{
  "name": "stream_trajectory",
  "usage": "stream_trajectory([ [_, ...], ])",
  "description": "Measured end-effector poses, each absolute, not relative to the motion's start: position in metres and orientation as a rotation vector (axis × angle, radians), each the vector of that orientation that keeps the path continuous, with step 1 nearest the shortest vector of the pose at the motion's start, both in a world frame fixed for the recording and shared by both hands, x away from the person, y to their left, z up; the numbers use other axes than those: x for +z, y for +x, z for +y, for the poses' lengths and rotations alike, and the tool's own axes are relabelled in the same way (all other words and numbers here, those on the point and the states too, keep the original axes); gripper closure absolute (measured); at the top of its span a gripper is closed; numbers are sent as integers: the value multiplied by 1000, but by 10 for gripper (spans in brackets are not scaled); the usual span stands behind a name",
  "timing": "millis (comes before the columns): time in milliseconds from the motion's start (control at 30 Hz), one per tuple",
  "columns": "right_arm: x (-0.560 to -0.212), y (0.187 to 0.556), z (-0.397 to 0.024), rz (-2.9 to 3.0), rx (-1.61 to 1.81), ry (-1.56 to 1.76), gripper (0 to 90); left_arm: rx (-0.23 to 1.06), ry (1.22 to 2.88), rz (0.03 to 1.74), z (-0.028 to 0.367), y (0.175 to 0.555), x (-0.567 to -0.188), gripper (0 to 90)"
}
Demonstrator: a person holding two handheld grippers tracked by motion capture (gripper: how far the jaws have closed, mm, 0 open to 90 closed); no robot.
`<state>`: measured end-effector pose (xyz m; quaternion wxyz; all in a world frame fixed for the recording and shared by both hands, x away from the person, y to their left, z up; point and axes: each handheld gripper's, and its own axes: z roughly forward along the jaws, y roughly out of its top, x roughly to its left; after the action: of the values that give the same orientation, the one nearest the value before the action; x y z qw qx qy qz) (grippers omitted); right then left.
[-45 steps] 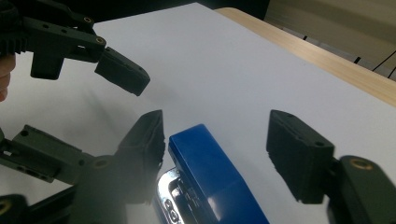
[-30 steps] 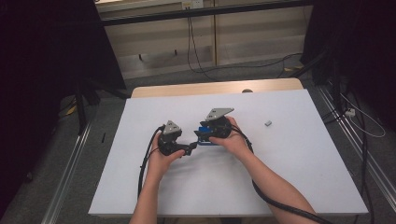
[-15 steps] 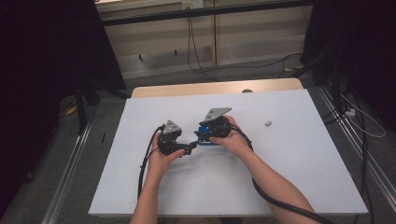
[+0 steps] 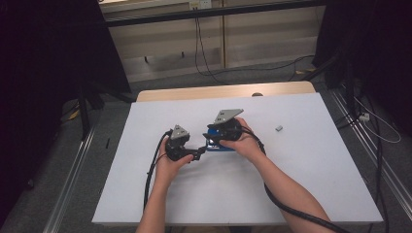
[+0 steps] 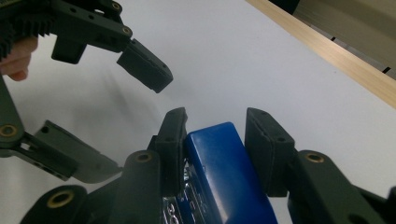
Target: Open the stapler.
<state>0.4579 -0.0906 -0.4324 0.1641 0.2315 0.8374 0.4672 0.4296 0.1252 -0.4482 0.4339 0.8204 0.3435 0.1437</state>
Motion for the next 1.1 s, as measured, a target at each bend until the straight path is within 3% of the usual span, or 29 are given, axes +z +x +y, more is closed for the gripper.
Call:
stream_trajectory([
  [600, -427, 454, -98, 2338, 1388, 696, 603, 362, 1967, 869, 121, 433, -450, 257],
  [700, -426, 454, -99, 2329, 1399, 706, 603, 362, 1949, 869, 119, 433, -450, 331],
  [1100, -423, 453, -103, 2302, 1435, 733, 604, 326, 1889, 806, 108, 435, -452, 860],
])
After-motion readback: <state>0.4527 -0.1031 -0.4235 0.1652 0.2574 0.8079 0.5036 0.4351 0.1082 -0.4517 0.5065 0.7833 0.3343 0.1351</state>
